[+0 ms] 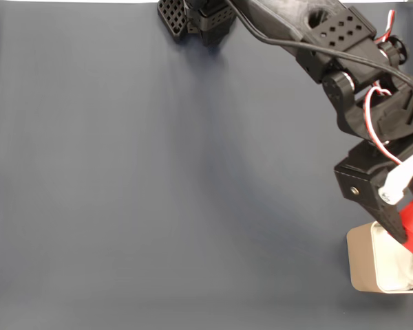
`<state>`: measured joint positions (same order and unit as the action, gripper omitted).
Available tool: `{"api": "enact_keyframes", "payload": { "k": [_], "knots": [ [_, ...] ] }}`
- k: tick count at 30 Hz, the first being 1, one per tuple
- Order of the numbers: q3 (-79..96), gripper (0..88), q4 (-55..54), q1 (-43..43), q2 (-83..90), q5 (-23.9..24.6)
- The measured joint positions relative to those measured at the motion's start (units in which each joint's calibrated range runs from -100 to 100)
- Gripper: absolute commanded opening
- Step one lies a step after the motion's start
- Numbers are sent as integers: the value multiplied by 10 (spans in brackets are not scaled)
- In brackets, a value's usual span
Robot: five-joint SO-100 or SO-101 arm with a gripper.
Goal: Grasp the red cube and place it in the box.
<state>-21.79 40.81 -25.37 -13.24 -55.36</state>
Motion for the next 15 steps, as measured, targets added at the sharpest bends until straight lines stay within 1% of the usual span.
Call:
{"api": "enact_keyframes", "payload": {
  "k": [15],
  "knots": [
    [-136,66,6,-4,-116,-1]
  ]
}}
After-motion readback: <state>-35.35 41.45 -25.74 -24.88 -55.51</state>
